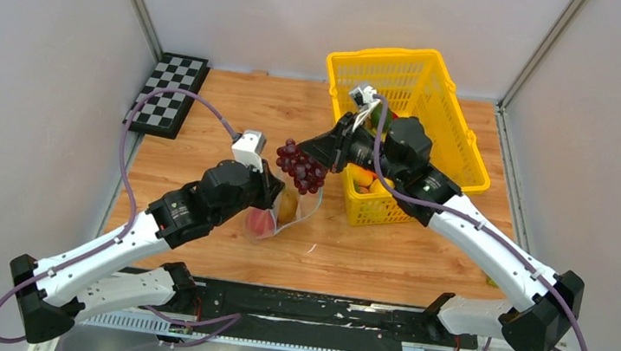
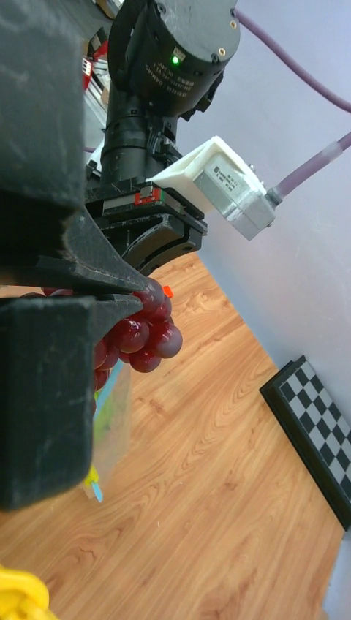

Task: Place the food in the zip-top bag and seal the zipper
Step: Place the fake fruit in the zipper food storage bag.

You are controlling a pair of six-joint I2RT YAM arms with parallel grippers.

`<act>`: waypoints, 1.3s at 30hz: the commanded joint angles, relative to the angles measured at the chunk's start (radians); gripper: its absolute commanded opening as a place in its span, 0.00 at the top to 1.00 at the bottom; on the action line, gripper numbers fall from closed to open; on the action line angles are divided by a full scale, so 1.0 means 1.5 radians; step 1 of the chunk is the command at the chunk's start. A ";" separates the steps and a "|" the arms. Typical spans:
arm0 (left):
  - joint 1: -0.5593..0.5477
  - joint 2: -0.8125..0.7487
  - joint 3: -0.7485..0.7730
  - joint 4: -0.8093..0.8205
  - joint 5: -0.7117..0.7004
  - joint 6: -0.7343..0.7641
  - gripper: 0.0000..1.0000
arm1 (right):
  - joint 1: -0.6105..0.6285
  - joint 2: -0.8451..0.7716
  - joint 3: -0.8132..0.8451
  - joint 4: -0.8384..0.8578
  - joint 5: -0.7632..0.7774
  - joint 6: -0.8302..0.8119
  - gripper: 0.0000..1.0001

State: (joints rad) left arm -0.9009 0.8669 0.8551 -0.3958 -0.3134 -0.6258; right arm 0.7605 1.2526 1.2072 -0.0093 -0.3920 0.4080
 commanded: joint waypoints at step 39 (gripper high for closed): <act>0.012 -0.048 -0.011 -0.001 -0.081 -0.026 1.00 | 0.031 -0.054 -0.074 0.016 -0.121 -0.175 1.00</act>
State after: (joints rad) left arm -0.8894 0.8104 0.8421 -0.4118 -0.4133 -0.6464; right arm 0.8028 1.1961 1.0920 -0.0101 -0.4805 0.2054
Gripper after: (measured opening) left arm 0.008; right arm 0.033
